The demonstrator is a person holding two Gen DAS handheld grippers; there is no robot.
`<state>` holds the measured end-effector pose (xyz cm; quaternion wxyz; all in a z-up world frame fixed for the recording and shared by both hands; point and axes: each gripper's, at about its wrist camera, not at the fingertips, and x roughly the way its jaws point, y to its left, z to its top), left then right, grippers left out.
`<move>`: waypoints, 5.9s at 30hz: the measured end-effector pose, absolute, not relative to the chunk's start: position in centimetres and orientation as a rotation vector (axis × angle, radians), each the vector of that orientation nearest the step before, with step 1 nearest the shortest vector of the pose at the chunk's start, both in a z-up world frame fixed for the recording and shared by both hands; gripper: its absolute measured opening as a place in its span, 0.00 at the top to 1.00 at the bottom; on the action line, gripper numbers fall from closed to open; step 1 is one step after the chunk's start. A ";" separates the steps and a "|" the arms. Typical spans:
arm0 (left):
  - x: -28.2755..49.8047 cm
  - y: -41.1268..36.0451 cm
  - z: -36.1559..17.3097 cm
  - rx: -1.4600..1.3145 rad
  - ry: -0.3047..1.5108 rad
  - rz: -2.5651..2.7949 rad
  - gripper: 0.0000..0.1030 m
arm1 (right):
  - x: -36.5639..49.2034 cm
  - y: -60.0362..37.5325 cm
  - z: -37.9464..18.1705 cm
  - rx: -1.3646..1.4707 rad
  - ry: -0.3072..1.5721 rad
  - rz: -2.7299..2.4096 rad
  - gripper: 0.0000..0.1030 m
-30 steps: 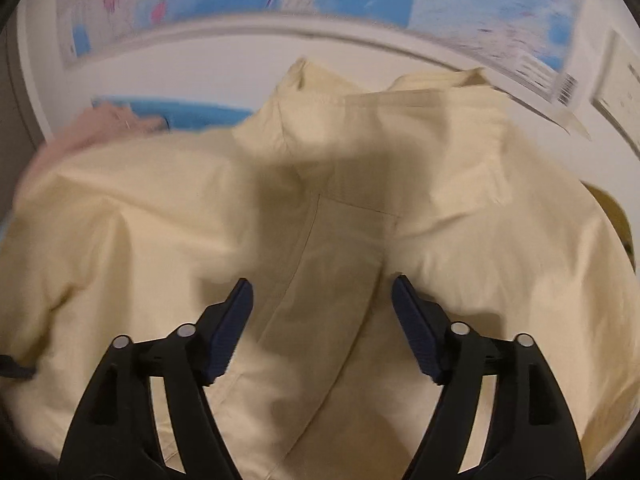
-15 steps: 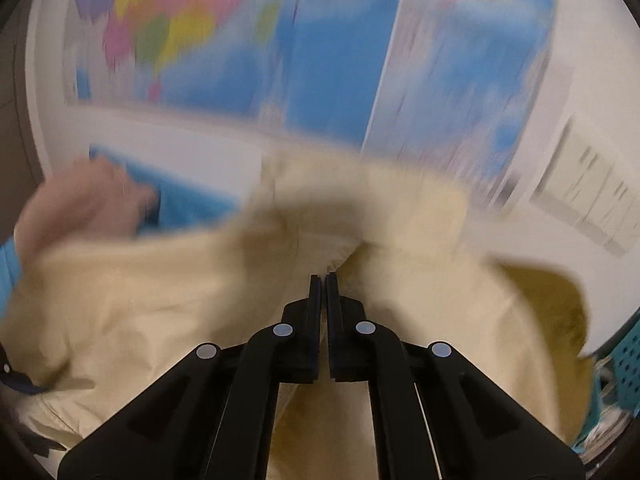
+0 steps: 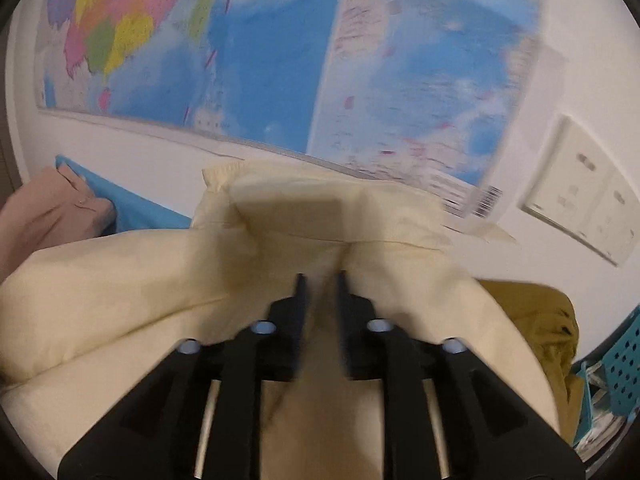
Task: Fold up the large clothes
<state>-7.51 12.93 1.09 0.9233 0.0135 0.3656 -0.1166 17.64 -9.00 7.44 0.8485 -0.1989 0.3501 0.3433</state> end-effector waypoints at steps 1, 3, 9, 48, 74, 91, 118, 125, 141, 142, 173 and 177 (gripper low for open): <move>-9.0 13.1 1.4 0.021 0.732 -0.235 0.39 | 17.0 -10.6 8.6 -0.397 0.722 0.744 0.52; -11.5 13.2 1.8 0.005 0.718 -0.240 0.38 | 15.2 -13.9 10.8 -0.371 0.677 0.781 0.47; -18.5 10.1 1.5 -0.055 0.702 -0.379 0.38 | 5.5 -25.9 13.5 -0.377 0.649 0.865 0.33; -16.3 14.0 2.7 -0.409 0.737 -0.007 0.93 | -3.9 -41.0 11.3 0.208 0.834 0.876 0.96; -14.9 8.3 6.3 0.141 0.662 -0.226 0.34 | -0.8 -35.7 12.0 -0.380 0.803 0.729 0.33; 0.7 8.3 -0.9 0.123 1.080 -0.216 0.91 | 10.9 -22.3 7.4 -0.601 0.766 0.733 0.99; -10.4 -9.2 1.6 0.527 0.770 -0.726 0.34 | 2.6 -47.2 7.2 -0.031 1.007 0.647 0.51; -10.4 -14.3 -4.1 0.762 0.844 -0.668 0.30 | -1.7 -46.8 4.3 -0.085 1.054 0.662 0.51; -7.1 -6.8 4.5 0.237 0.844 -0.631 0.83 | 0.7 -42.0 3.3 0.120 1.003 0.756 0.39; -6.9 -7.0 4.7 0.241 0.845 -0.630 0.82 | 1.0 -41.8 2.8 0.150 1.027 0.755 0.40; -15.0 -7.6 0.6 0.442 0.690 -0.584 0.41 | -3.0 -48.8 15.4 0.032 0.960 0.790 0.29; -16.7 -5.4 1.4 0.393 0.689 -0.591 0.37 | 0.8 -42.6 14.1 -0.125 0.891 0.744 0.30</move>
